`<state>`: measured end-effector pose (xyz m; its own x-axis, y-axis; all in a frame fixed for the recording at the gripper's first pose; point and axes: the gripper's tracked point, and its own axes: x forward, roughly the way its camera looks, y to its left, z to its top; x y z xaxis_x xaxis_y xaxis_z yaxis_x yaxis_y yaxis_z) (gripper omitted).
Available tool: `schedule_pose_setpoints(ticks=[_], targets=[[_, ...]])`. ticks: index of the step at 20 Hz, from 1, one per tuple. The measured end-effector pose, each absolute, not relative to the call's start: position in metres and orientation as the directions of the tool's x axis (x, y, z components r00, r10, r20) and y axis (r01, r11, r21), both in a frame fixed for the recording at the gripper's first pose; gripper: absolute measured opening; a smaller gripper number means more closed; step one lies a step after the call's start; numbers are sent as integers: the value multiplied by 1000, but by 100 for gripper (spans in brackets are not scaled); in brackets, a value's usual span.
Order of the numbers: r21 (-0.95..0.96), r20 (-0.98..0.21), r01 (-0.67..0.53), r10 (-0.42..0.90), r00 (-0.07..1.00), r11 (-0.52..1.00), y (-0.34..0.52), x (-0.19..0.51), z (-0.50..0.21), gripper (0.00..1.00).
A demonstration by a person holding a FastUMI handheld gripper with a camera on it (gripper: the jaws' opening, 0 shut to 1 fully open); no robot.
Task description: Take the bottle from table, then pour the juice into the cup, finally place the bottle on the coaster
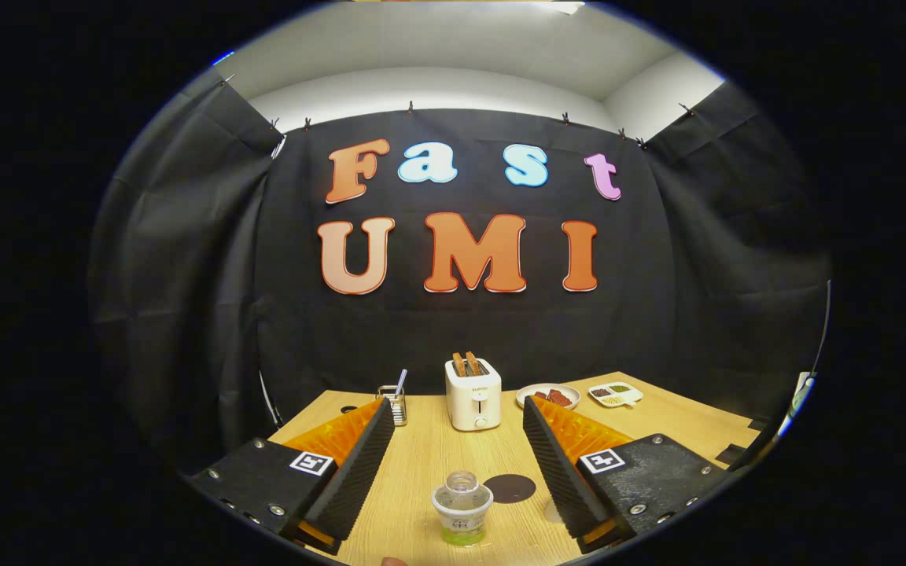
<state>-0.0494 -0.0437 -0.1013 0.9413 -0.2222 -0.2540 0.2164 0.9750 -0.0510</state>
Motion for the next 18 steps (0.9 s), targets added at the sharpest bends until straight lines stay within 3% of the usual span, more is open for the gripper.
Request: schedule_pose_setpoints(ticks=[18], targets=[[-94, -417, 208, -228, 880, 974, -60, -46, -225, 98]])
